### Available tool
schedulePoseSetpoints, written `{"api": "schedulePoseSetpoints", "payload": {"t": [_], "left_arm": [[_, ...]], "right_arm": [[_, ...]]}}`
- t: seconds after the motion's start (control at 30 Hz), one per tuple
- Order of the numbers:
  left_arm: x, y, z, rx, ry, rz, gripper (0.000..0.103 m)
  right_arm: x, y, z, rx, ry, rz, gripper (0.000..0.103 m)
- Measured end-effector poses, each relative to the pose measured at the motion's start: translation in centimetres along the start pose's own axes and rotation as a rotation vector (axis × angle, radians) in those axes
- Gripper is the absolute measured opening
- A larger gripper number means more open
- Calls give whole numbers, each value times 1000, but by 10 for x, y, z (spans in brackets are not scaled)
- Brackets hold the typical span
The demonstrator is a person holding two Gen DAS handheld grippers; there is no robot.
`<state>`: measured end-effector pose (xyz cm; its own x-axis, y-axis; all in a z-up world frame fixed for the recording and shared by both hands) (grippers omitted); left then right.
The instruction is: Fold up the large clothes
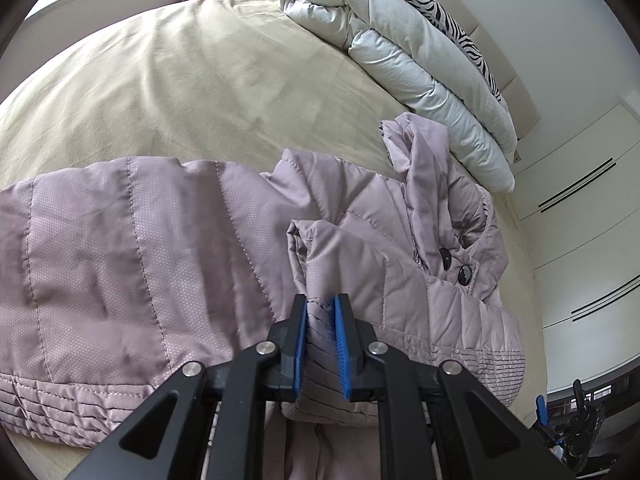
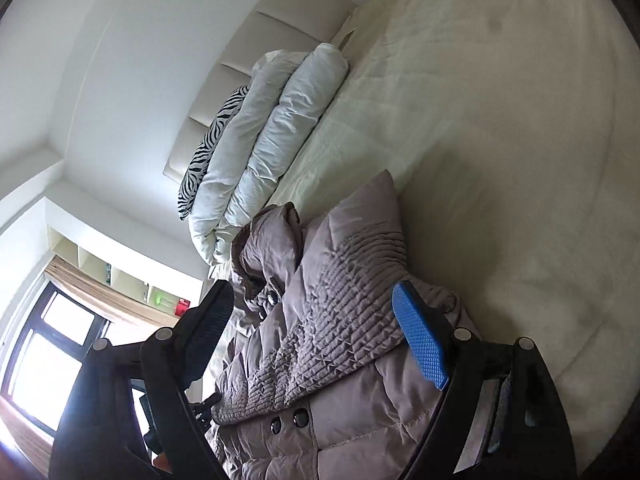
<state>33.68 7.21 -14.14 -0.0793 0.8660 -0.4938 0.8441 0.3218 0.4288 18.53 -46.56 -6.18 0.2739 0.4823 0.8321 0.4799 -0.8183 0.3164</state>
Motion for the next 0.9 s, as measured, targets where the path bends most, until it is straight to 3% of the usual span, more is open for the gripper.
{"api": "schedulePoseSetpoints", "payload": {"t": [0.13,0.23,0.3,0.47,0.53,0.63,0.7,0.77,0.83,0.9], "left_arm": [[1,-3,1,1,13,18,15],[4,-4,4,11,16,20,19],[6,-4,7,19,14,21,20],[10,-7,15,19,20,22,24],[10,-7,13,8,13,26,24],[9,-7,14,-3,13,40,27],[11,-6,16,-8,8,30,29],[12,-6,18,-13,-3,26,32],[11,-7,17,-17,-19,33,36],[13,-7,11,-21,-35,31,43]], "right_arm": [[24,14,56,134,55,-28,81],[3,12,100,216,-23,31,81],[-20,9,113,240,-60,65,72],[-26,1,121,278,-69,-45,64],[-18,4,118,288,-88,-54,67],[13,14,110,229,-23,-108,68],[21,21,113,224,-51,-128,78],[6,27,136,253,-133,-114,79],[-16,26,155,285,-131,-95,79],[-15,22,153,256,-123,-141,79]]}}
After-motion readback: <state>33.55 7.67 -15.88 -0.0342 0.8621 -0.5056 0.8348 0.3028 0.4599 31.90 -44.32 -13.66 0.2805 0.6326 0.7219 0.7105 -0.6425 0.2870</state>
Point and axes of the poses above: each gripper's, at about its wrist camera, not at the fingertips, and z roughly the way its jaws point, x to its left, y to its top, the point moved 3 cm from there along z, roughly the way its jaws point, and after that the axes turned 5 degrees about z, right-handed, at the moved point
